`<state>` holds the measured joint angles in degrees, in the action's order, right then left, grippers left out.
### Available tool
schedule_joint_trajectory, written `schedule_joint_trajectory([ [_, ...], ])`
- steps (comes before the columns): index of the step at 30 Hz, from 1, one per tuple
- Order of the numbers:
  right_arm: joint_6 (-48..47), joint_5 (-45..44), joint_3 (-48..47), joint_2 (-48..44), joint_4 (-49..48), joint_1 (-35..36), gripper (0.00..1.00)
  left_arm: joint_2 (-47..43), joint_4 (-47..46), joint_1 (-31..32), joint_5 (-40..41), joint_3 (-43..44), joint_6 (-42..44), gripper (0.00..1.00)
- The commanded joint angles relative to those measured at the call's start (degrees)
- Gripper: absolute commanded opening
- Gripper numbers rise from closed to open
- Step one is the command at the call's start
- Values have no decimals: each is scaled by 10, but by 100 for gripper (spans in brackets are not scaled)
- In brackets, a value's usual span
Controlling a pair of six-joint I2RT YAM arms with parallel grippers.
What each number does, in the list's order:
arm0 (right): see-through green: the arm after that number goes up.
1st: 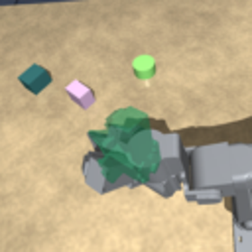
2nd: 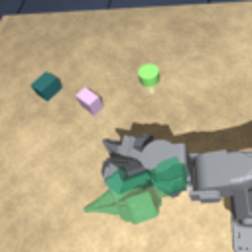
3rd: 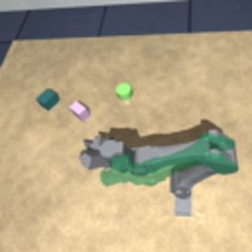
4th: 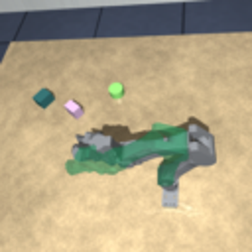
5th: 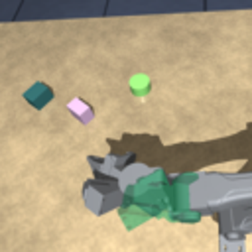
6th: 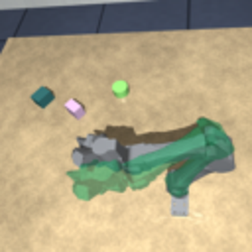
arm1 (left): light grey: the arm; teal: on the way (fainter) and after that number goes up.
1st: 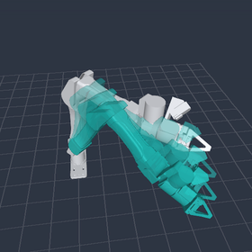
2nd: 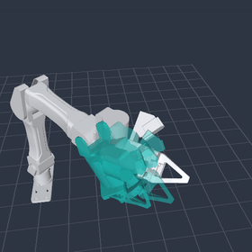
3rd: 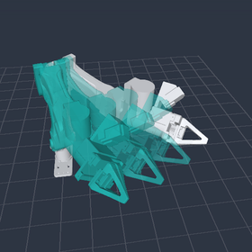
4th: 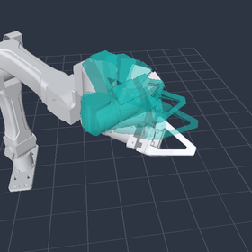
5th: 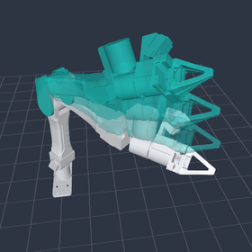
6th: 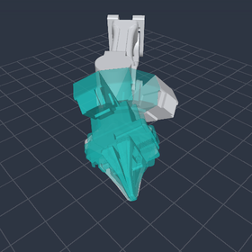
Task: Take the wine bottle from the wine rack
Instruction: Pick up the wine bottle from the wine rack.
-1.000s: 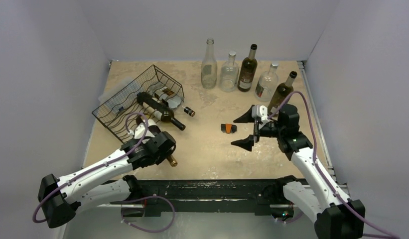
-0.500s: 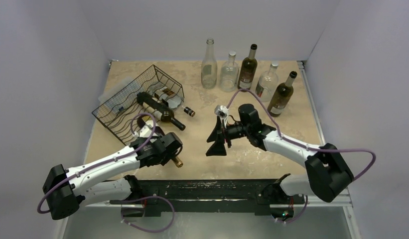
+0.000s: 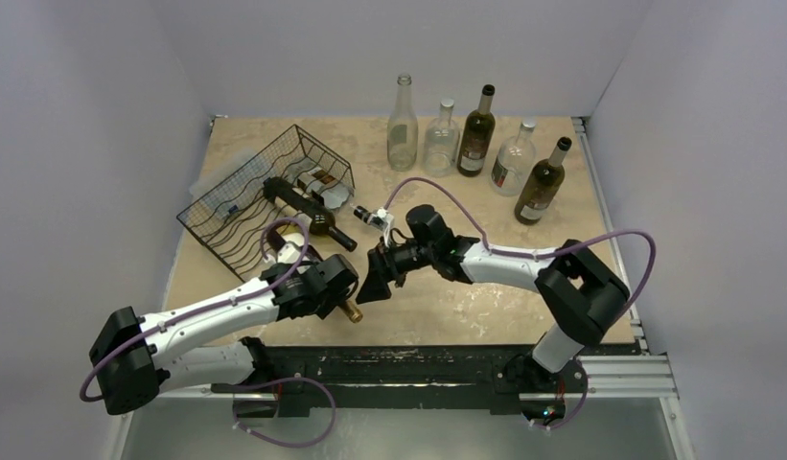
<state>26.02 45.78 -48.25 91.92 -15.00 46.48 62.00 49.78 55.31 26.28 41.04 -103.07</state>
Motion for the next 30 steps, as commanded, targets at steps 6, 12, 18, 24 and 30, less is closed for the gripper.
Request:
schedule_joint_trajectory([
  [6,54,36,-58,84,0,13,85,-13,-58,8,-2,9,-11,0],
  [12,71,95,-65,105,-5,17,79,-12,-70,7,-3,7,17,0],
  [18,73,148,-84,133,14,18,78,-9,-102,7,-7,11,61,0],
  [24,80,169,-91,151,20,22,79,3,-127,7,-17,17,99,0],
  [30,90,183,-93,157,17,26,77,14,-145,7,-24,19,122,0],
])
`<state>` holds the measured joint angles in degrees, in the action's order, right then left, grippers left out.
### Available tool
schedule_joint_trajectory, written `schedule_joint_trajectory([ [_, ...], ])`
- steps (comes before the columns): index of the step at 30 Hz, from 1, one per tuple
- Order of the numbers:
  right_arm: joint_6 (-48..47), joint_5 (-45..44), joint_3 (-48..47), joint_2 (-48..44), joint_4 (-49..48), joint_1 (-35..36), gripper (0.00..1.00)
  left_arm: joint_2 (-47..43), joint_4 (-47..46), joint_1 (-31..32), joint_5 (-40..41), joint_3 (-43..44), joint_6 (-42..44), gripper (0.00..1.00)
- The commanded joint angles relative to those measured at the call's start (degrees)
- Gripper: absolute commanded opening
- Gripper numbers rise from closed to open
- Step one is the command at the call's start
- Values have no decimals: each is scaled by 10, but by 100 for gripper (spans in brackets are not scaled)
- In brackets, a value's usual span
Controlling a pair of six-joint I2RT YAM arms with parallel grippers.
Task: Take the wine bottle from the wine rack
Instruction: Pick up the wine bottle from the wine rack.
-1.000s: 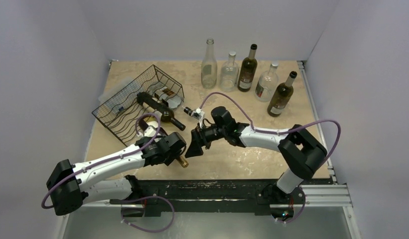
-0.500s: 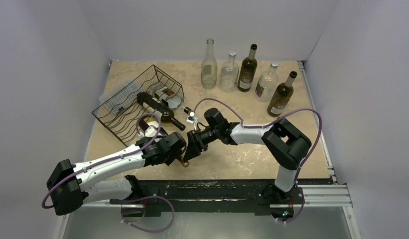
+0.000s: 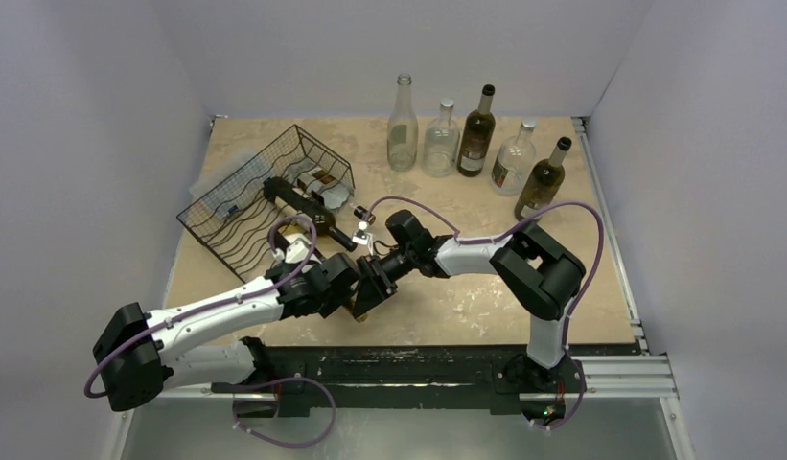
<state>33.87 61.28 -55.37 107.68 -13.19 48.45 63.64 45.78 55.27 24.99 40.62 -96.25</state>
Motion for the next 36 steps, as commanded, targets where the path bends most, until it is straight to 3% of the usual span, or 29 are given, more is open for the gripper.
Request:
schedule_joint_trajectory([
  [1,13,29,-22,0,-2,7,76,0,-106,7,-13,24,57,0],
  [6,19,36,-24,6,-6,10,70,8,-113,7,-18,24,66,0],
  [18,19,25,-24,9,-8,10,29,8,-113,7,-20,26,67,2],
  [23,6,21,-28,7,4,9,24,0,-96,7,-13,29,67,16],
  [28,-8,21,-31,7,19,3,23,-15,-74,7,-2,23,63,41],
  [36,-44,25,-39,-1,52,-6,22,-17,-69,4,13,17,68,62],
])
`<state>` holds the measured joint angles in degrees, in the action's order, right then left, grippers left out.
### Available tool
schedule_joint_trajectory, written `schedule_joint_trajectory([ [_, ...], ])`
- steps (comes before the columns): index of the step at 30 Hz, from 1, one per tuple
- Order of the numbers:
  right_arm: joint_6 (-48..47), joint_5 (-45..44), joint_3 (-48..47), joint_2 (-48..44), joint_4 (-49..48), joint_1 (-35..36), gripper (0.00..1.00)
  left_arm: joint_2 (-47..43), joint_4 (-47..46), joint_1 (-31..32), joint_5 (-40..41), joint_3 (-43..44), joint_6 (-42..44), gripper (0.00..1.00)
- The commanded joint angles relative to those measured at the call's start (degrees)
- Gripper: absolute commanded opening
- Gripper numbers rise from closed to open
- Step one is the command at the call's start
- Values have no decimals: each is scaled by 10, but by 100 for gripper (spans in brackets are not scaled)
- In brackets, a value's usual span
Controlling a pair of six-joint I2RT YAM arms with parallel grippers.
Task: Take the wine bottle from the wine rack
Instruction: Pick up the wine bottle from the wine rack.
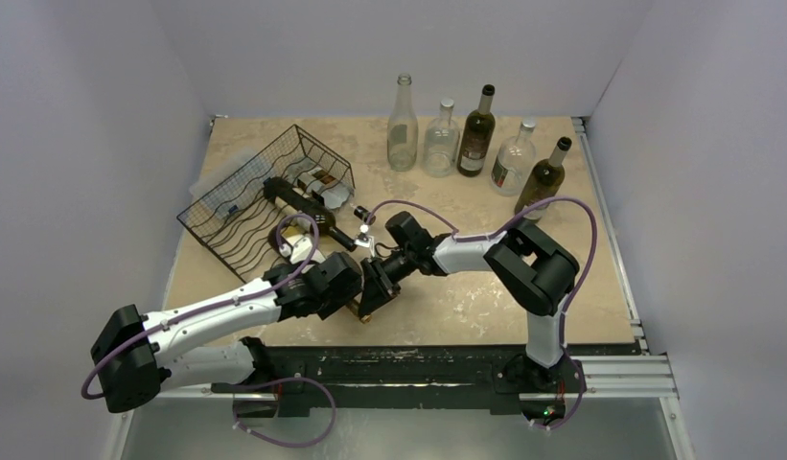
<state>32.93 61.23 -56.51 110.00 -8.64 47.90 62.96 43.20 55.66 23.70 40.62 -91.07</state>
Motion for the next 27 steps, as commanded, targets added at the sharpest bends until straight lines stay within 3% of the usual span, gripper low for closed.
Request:
schedule_joint_trajectory([
  [1,-41,26,-29,-23,13,-2,22,-10,-42,-1,27,17,17,63],
  [8,-68,27,-33,-25,44,-7,20,-6,-48,-24,19,6,37,68],
  [27,-86,37,-32,-25,61,-17,19,76,-69,-87,5,-1,59,67],
])
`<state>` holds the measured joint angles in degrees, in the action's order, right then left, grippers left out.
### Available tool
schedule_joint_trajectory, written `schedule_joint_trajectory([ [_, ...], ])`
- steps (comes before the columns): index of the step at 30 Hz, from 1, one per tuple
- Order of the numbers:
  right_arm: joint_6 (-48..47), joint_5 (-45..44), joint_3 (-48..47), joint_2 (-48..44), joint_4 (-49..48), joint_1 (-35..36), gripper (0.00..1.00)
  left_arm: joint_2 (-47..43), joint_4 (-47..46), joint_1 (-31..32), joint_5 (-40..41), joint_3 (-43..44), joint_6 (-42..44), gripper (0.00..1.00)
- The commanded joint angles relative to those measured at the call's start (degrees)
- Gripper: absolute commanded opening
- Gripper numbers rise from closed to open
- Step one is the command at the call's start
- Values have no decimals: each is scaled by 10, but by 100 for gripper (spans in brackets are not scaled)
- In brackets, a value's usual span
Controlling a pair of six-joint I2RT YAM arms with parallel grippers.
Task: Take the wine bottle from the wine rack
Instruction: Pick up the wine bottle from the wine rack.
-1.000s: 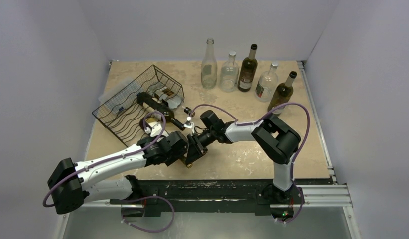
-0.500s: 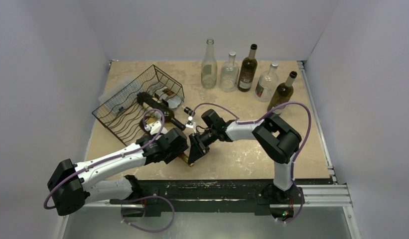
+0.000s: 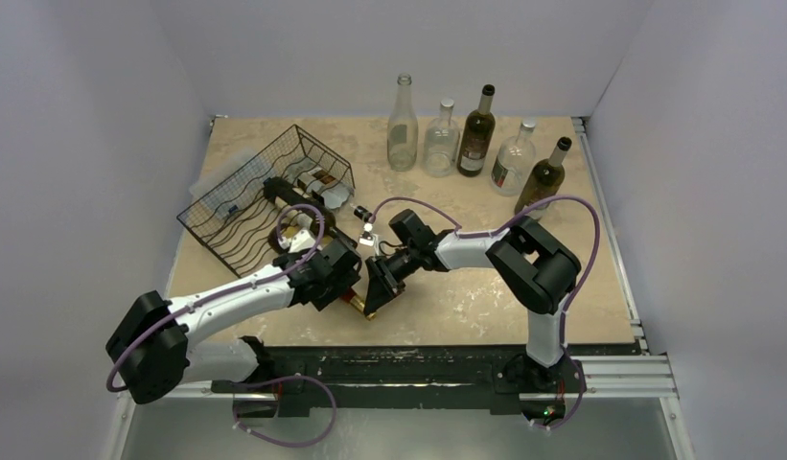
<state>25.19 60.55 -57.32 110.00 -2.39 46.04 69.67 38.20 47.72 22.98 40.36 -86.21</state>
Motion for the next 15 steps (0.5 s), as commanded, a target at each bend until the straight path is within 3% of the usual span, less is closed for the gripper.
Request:
schedule_joint_trajectory([
  [1,-8,45,-24,-25,-2,2,19,12,-16,-9,14,2,8,67],
  [6,-8,48,-24,-24,-2,2,19,34,0,-14,19,2,-11,66],
  [9,-8,50,-24,-24,-2,2,18,43,-2,-15,22,6,-15,55],
  [11,-8,52,-24,-22,-3,2,19,45,-6,-16,22,8,-14,42],
  [15,-6,53,-25,-16,-2,2,24,44,-1,-16,17,10,-18,6],
])
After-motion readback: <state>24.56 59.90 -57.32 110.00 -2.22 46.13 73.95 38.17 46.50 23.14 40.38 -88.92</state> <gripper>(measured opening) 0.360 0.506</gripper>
